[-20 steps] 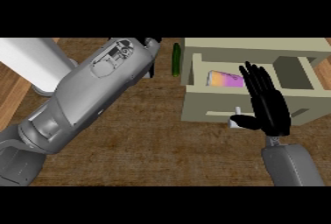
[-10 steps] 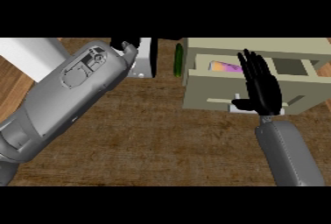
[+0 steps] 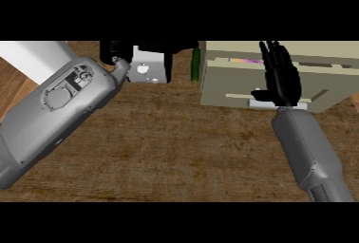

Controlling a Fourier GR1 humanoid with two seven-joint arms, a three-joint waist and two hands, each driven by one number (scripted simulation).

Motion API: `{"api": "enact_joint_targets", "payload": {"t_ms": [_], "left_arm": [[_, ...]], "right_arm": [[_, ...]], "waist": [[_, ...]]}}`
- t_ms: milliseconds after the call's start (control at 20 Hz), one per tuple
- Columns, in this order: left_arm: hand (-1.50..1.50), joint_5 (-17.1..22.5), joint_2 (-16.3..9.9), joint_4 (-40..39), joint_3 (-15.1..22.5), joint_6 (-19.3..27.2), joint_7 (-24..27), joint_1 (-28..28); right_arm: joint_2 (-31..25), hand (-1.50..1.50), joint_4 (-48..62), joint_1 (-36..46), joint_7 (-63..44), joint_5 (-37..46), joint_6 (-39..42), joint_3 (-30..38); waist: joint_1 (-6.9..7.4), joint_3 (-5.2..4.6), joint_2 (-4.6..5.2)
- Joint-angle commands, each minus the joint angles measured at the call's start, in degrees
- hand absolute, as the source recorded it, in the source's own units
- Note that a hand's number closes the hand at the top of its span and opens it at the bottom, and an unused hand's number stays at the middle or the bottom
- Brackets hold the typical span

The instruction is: Pick up the can, place it into the drawer and close the drawer

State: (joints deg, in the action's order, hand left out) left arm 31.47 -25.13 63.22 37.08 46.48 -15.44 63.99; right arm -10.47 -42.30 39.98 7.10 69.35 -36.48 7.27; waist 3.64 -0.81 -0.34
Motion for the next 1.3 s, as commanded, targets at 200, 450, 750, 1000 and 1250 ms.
{"api": "enact_joint_targets", "payload": {"t_ms": [200, 450, 750, 1000, 1250], "left_arm": [[-1.5, -0.83, -2.56, 8.22, -0.16, -0.6, -0.37, -7.43], [-1.5, -2.68, -3.14, 10.62, -0.31, 0.43, 0.07, -9.79], [-1.5, -4.15, -3.88, 13.69, 0.15, 0.53, -0.64, -11.96], [-1.5, -3.92, -6.57, 16.34, -1.22, -2.19, 0.24, -15.33], [-1.5, -3.47, -6.28, 17.55, -2.19, -3.13, 1.54, -17.56]], "right_arm": [[0.9, -1.5, 16.07, 13.25, -2.54, 0.52, -4.46, 3.9], [-1.1, -1.5, 22.0, 17.58, -0.9, 0.56, -6.13, 5.02], [-2.31, -1.5, 26.05, 23.11, -2.28, 0.63, -5.14, 6.05], [-2.65, -1.5, 28.17, 25.23, -2.14, -0.09, -5.49, 7.34], [0.43, -1.5, 27.59, 24.91, 3.21, -4.35, -6.76, 10.44]], "waist": [[1.68, 0.9, 1.42], [1.47, 0.94, 1.81], [1.84, 0.97, 2.01], [2.15, 0.96, 1.99], [2.46, 1.03, 2.25]]}}
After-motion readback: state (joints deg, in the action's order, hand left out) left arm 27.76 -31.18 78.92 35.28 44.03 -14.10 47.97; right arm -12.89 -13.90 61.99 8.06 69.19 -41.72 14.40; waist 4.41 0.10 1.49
